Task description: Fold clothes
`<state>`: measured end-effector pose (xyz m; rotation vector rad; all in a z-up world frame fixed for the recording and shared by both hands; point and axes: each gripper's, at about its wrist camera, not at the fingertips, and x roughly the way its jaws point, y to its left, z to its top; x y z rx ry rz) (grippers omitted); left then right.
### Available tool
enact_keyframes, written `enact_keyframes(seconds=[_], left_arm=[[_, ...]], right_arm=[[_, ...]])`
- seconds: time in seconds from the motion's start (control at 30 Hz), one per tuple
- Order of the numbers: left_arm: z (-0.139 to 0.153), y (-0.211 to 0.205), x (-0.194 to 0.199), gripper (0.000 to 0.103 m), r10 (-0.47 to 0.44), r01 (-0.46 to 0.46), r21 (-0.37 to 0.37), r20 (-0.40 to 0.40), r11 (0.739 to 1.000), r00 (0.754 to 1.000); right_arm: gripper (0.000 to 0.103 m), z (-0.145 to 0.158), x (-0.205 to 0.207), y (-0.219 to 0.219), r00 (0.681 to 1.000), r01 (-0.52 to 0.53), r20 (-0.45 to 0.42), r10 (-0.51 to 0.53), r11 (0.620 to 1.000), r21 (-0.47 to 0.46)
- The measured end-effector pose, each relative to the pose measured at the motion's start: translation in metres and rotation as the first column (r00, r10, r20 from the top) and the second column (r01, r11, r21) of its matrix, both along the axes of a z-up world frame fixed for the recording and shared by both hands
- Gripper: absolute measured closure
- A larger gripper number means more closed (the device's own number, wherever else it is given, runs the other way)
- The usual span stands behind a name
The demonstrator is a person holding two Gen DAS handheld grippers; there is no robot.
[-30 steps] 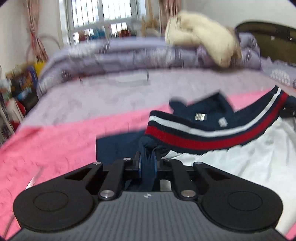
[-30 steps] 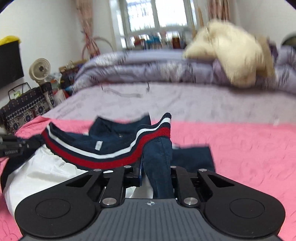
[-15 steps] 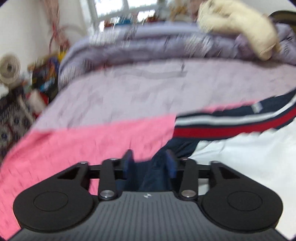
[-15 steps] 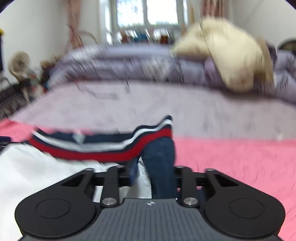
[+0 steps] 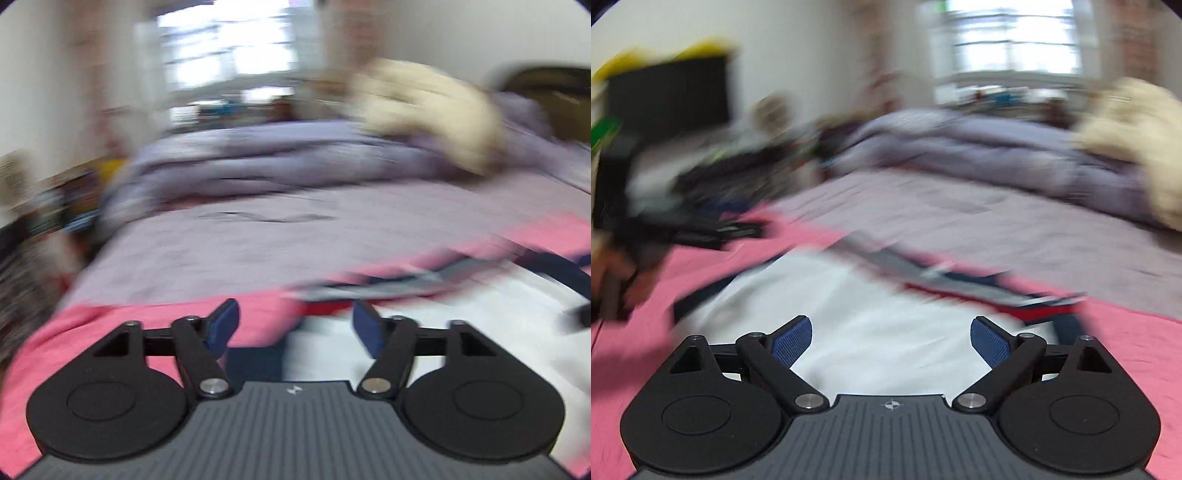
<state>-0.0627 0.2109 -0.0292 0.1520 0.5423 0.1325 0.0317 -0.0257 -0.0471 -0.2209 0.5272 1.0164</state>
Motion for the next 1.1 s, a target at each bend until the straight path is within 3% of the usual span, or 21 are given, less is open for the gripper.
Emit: enact_keyframes(seconds=[0.07, 0.17, 0.23, 0.33, 0.4, 0.5, 0.53, 0.57, 0.6, 0.63, 0.7, 0.77, 0.8, 0.83, 0.87, 0.93, 1.0, 1.1], left_arm=[[-0.020, -0.032, 0.002, 0.026, -0.083, 0.087, 0.056, -0.069, 0.995, 0.994], [-0.066, -0.049, 0.013, 0.025, -0.037, 0.081, 0.209, -0.207, 0.975, 0.978], [-0.077, -0.033, 0.008, 0.022, -0.023, 0.062, 0.210, -0.184, 0.976, 0.983], [-0.069, 0.003, 0.001, 0.019, 0.087, -0.051, 0.206, -0.169, 0.977, 0.982], [-0.063, 0.031, -0.003, 0.012, 0.180, -0.140, 0.234, -0.157, 0.962, 0.971], [-0.049, 0.074, -0.015, 0.010, 0.351, -0.318, 0.203, -0.151, 0.926, 0.924], [-0.043, 0.087, -0.019, 0.010, 0.413, -0.386, 0.179, -0.154, 0.905, 0.898], [-0.035, 0.087, -0.027, 0.012, 0.436, -0.412, 0.171, -0.132, 0.895, 0.890], [-0.028, 0.082, -0.035, 0.027, 0.443, -0.423, 0.169, -0.100, 0.890, 0.891], [-0.020, 0.077, -0.044, 0.028, 0.449, -0.434, 0.166, -0.068, 0.886, 0.891], [-0.010, 0.037, -0.058, 0.026, 0.358, -0.352, 0.176, 0.000, 0.919, 0.934], [-0.010, -0.013, -0.067, 0.020, 0.213, -0.213, 0.168, 0.022, 0.962, 0.977], [-0.017, -0.035, -0.065, 0.017, 0.153, -0.152, 0.170, 0.005, 0.974, 0.988], [-0.025, -0.057, -0.062, 0.017, 0.100, -0.096, 0.170, -0.016, 0.981, 0.995], [-0.037, -0.075, -0.057, 0.017, 0.057, -0.049, 0.168, -0.043, 0.985, 0.997], [-0.068, -0.103, -0.045, 0.019, 0.025, -0.005, 0.167, -0.119, 0.986, 0.993], [-0.085, -0.106, -0.045, 0.018, 0.059, -0.042, 0.160, -0.099, 0.986, 0.993], [-0.084, -0.084, -0.041, 0.018, 0.056, -0.055, 0.013, -0.118, 0.998, 0.991]], right_arm=[[0.009, -0.017, -0.013, 0.021, 0.999, -0.033, 0.019, 0.035, 0.994, -0.108], [0.009, -0.041, -0.010, 0.028, 1.000, -0.001, -0.015, -0.002, 0.981, -0.196], [0.011, -0.049, -0.001, 0.015, 0.999, 0.053, 0.012, -0.052, 0.971, -0.234], [0.010, -0.049, 0.018, -0.019, 0.981, 0.195, 0.076, -0.181, 0.944, -0.266], [0.001, -0.048, 0.039, -0.049, 0.962, 0.264, -0.011, -0.272, 0.939, -0.219], [0.005, -0.045, 0.054, -0.070, 0.916, 0.365, -0.112, -0.386, 0.915, -0.171], [0.010, -0.040, 0.049, -0.069, 0.905, 0.398, -0.088, -0.416, 0.901, -0.173], [0.012, -0.035, 0.043, -0.067, 0.895, 0.427, -0.062, -0.442, 0.888, -0.173], [0.012, -0.028, 0.033, -0.064, 0.895, 0.435, -0.025, -0.445, 0.884, -0.170], [0.012, -0.019, 0.023, -0.062, 0.903, 0.426, 0.006, -0.430, 0.891, -0.156], [0.012, -0.004, -0.002, -0.051, 0.926, 0.376, 0.019, -0.376, 0.919, -0.119], [0.015, 0.009, -0.016, -0.030, 0.946, 0.317, -0.028, -0.322, 0.941, -0.116], [0.029, 0.012, -0.016, -0.016, 0.955, 0.279, -0.073, -0.288, 0.953, -0.119], [0.047, 0.013, -0.014, -0.001, 0.958, 0.241, -0.126, -0.256, 0.963, -0.123], [0.053, 0.011, -0.009, 0.014, 0.955, 0.221, -0.174, -0.242, 0.966, -0.133], [0.056, 0.003, 0.004, 0.046, 0.950, 0.200, -0.205, -0.235, 0.964, -0.177], [0.060, -0.014, 0.019, 0.079, 0.951, 0.211, -0.167, -0.261, 0.939, -0.270], [0.059, -0.042, 0.049, 0.118, 0.943, 0.243, -0.138, -0.302, 0.912, -0.331]])
